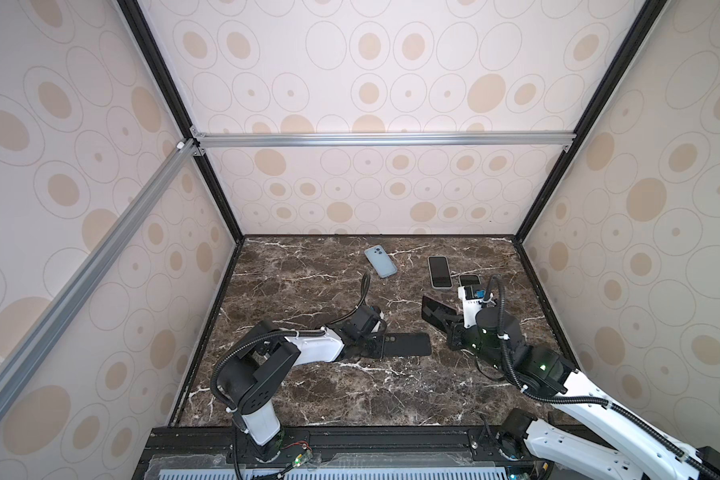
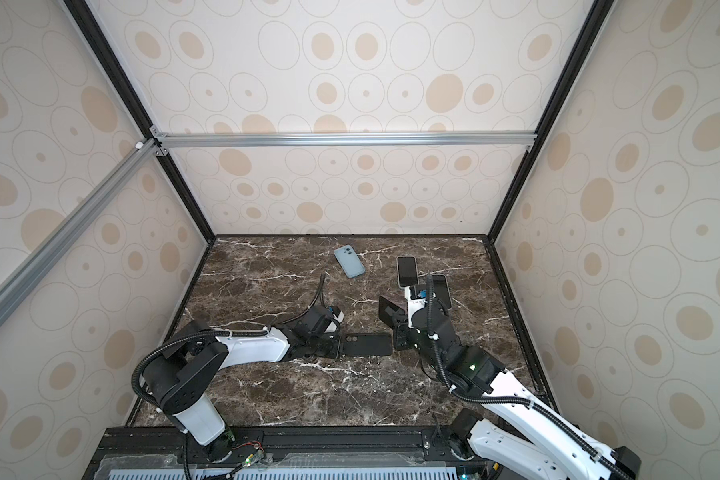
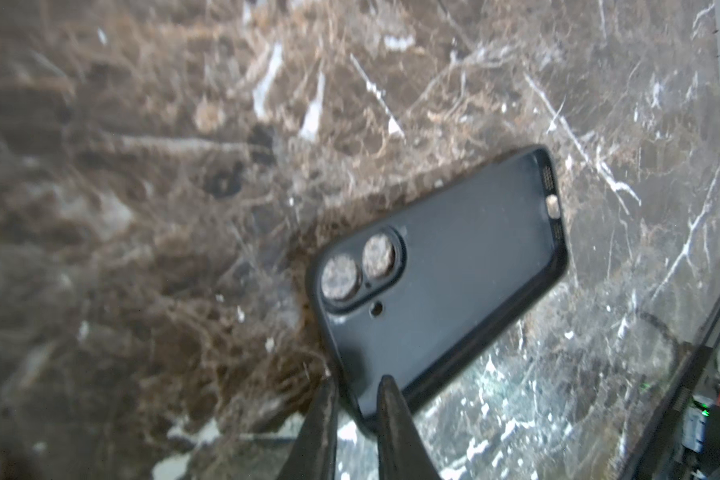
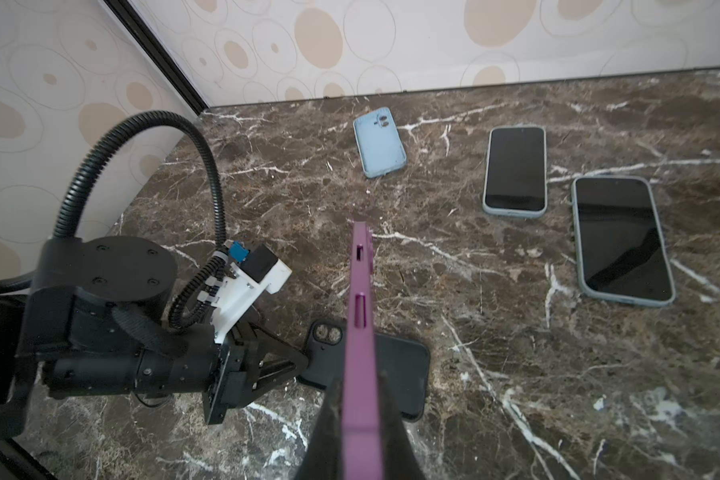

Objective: Put the phone into the phone case
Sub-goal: 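Carry the pink-framed phone over the black case with the right gripper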

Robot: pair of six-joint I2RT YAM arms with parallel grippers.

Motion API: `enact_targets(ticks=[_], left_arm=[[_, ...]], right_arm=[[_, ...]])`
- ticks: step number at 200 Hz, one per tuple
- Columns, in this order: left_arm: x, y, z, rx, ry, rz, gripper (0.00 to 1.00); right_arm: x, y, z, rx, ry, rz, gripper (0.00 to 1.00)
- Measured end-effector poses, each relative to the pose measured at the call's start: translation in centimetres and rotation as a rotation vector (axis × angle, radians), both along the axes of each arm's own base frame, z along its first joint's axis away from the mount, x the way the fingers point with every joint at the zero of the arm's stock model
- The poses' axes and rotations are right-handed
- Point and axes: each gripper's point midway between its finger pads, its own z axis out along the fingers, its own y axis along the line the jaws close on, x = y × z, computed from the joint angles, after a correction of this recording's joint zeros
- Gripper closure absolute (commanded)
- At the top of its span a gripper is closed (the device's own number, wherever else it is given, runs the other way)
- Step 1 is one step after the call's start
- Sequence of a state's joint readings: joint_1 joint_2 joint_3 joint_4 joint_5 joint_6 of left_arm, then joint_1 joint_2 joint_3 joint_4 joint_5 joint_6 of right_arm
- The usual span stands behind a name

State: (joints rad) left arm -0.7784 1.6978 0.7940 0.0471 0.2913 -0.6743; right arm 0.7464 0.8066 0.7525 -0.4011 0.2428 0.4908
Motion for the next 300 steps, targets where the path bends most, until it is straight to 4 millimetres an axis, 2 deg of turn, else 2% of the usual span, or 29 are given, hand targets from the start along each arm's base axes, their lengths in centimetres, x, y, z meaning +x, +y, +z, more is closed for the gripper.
enact_targets(ticks=[28, 61, 102, 157, 192, 225, 264, 300], left_arm=[[0.3, 0.8, 0.4, 0.042, -0.008, 0.011, 0.74], [2.7, 0.9, 2.5, 0.057, -0.064, 0.002, 0.74], [3.7, 1.0, 3.9, 0.03, -0.104, -0.033, 0.73], [4.3, 2.0, 3.3, -0.025, -0.089, -0.01, 0.72], [3.9, 1.6, 3.2, -0.077, -0.079, -0.018, 0.72], [2.7, 1.6, 2.3, -0.098, -0.034, -0.033, 0.71], [2.2, 0.8, 2.3, -0.144, -0.005, -0.057, 0.71], [1.7, 0.4, 1.2, -0.159, 0.044, -0.074, 0.72]], right_arm=[[-0.3, 0.9, -2.0, 0.02, 0.086, 0.014, 1.0], [-0.5, 2.5, -4.2, 0.048, 0.201, 0.055, 1.0], [0.4, 3.9, -6.4, 0.133, 0.336, 0.08, 1.0], [1.4, 4.8, -9.5, 0.242, 0.494, 0.103, 1.0], [1.5, 5.3, -11.1, 0.278, 0.577, 0.126, 1.0], [1.4, 5.9, -11.8, 0.302, 0.623, 0.153, 1.0], [1.5, 6.1, -12.6, 0.314, 0.657, 0.161, 1.0], [1.8, 6.0, -13.4, 0.324, 0.681, 0.159, 1.0]])
